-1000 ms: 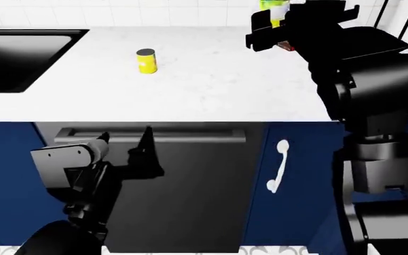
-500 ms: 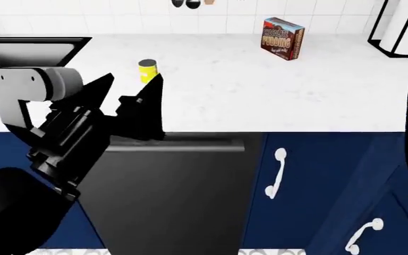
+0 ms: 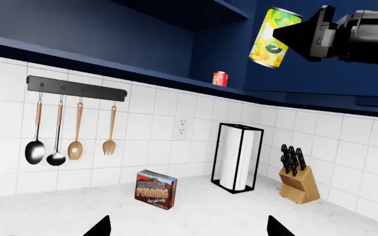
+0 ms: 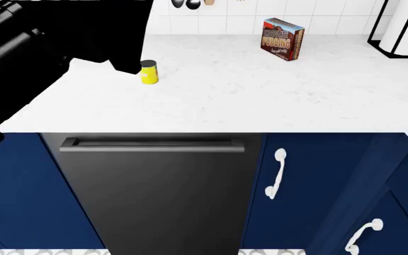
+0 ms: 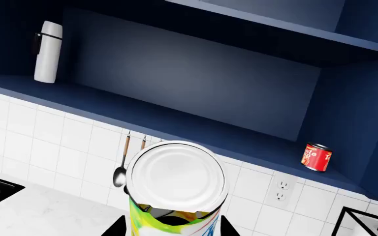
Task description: Pick the cans from the counter and place them in their designated side in the cabinet.
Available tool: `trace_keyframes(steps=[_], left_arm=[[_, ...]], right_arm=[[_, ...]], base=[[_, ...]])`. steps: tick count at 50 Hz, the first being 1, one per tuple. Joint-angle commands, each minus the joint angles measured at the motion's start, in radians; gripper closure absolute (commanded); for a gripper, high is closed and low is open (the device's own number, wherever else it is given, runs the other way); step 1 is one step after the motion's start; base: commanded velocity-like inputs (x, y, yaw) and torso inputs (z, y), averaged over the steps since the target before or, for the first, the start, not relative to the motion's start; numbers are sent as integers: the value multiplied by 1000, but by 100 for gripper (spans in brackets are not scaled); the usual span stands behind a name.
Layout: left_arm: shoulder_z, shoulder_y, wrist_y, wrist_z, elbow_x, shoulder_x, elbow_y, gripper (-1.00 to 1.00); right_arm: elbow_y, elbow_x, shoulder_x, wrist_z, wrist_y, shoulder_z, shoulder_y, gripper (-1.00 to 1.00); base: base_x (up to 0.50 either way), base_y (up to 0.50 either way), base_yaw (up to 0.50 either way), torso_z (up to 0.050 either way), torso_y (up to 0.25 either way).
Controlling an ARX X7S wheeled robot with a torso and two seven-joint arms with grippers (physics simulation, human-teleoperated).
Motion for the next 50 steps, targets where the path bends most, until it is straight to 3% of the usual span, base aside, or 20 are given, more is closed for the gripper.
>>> trace_keyframes(steps=[1,11,28,43,50], left_arm=[[19,-169,-6,-50,-115,-34,-68,-100],[23,-240,30,-104,-230,-54,-95,-100],[15,-238,42,-104,-241,-66,-88,-100],[7,-240,51,-103,-245,-75,-70,-100],[5,-235,52,-102,-246,-81,-64,-100]], right_arm=[[12,-78,-23,-11,24,43,38,100],[12,-78,-23,-11,24,43,38,100],[12,-78,-23,-11,24,43,38,100],[12,-78,-23,-11,24,43,38,100],[12,-78,-23,-11,24,43,38,100]], base=[[0,0,0,50,0],[0,0,0,50,0],[88,-179,0,50,0],[251,-56,0,0,0],[258,0,0,40,0]])
